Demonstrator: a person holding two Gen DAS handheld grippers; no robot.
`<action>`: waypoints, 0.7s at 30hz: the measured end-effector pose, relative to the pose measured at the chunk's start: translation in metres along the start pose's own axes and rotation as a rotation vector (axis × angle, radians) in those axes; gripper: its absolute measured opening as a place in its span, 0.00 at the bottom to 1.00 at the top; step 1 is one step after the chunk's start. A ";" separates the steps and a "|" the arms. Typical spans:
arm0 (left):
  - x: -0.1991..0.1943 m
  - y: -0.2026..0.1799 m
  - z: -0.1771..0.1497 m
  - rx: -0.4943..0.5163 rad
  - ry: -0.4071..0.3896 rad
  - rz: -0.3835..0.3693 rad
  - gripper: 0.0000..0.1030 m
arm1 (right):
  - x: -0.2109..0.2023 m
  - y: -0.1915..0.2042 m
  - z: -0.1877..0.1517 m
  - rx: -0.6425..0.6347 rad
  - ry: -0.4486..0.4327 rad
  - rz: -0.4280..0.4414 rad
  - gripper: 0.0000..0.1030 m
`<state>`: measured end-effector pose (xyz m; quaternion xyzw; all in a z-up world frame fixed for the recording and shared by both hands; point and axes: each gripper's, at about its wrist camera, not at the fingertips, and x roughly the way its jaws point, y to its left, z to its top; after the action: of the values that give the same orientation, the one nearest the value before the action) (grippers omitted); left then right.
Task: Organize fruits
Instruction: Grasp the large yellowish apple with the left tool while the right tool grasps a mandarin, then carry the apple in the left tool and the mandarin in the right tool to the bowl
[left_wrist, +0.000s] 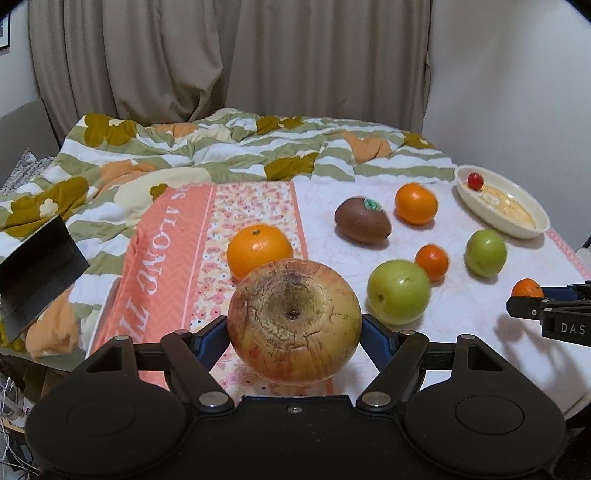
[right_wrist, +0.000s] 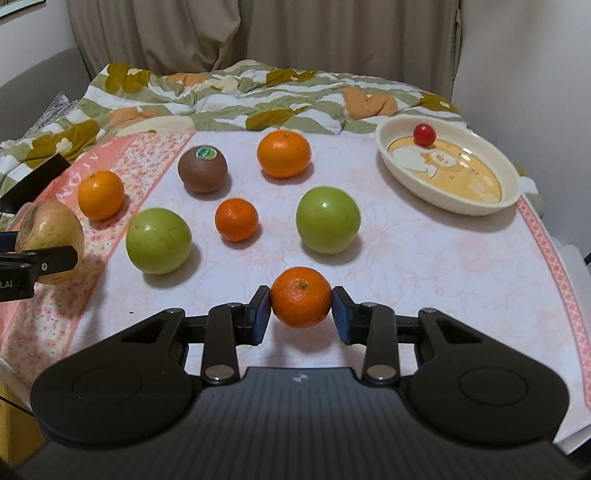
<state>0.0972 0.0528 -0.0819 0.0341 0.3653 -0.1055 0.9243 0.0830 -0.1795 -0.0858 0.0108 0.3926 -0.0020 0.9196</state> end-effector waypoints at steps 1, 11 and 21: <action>-0.005 -0.002 0.002 0.001 -0.005 0.001 0.77 | -0.005 -0.002 0.002 0.003 -0.002 0.001 0.50; -0.045 -0.032 0.036 0.006 -0.075 -0.059 0.77 | -0.059 -0.046 0.023 0.048 -0.020 0.007 0.50; -0.047 -0.095 0.077 -0.012 -0.131 -0.076 0.77 | -0.080 -0.126 0.059 0.024 -0.059 0.025 0.50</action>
<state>0.0944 -0.0426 0.0075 0.0078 0.3056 -0.1402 0.9418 0.0684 -0.3070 0.0103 0.0265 0.3653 0.0045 0.9305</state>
